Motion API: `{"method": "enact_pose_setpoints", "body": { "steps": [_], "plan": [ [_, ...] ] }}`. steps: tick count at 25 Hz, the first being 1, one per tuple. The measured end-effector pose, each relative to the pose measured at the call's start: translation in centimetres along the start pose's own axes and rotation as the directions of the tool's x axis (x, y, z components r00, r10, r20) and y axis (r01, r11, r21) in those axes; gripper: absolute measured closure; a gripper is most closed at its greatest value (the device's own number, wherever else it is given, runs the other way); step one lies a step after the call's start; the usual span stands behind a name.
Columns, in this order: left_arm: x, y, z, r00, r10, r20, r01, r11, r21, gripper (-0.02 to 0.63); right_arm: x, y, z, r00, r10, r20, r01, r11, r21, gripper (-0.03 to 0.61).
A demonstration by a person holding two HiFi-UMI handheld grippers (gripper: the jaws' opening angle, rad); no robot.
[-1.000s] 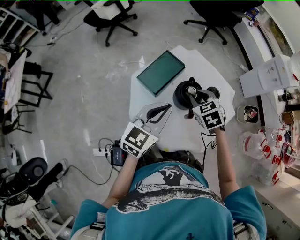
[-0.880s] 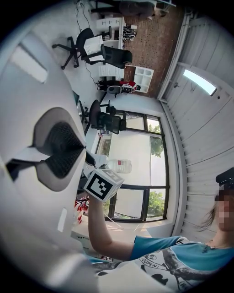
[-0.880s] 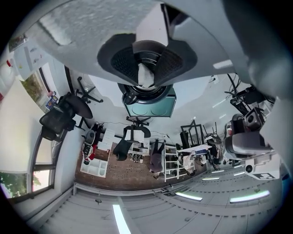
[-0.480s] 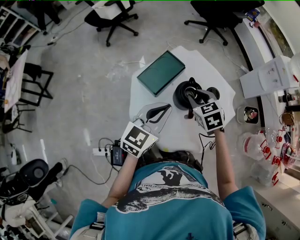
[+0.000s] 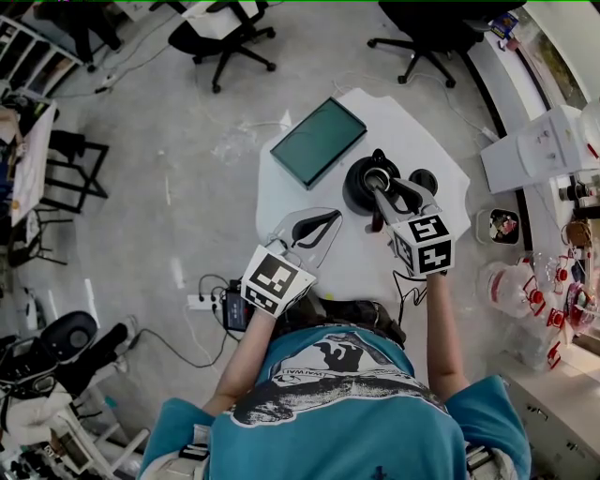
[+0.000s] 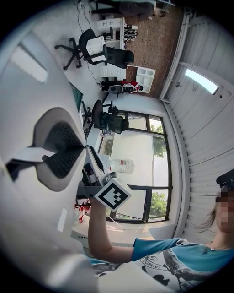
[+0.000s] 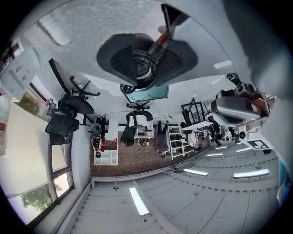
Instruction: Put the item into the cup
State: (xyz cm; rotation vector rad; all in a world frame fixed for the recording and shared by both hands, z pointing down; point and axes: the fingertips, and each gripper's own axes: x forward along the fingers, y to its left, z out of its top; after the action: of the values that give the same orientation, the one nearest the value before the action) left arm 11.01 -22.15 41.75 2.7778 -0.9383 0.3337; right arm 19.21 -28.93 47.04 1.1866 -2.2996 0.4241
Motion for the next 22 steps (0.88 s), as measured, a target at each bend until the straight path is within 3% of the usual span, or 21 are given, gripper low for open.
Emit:
{"method": "enact_pose_setpoints", "body": {
  "steps": [11, 22],
  "plan": [
    [0.0, -1.7, -1.5, 0.999, 0.008, -0.045, -0.009, 1.0, -0.028, 0.612, -1.4, 1.6, -0.7, 0.996, 0.047, 0.077, -0.052, 0.997, 0.06, 0.453],
    [-2.4, -1.2, -1.3, 1.0, 0.006, -0.01, -0.007, 0.999, -0.049, 0.612, -2.8, 3.5, -0.1, 0.986, 0.035, 0.163, -0.058, 0.989, 0.135, 0.457]
  ]
}}
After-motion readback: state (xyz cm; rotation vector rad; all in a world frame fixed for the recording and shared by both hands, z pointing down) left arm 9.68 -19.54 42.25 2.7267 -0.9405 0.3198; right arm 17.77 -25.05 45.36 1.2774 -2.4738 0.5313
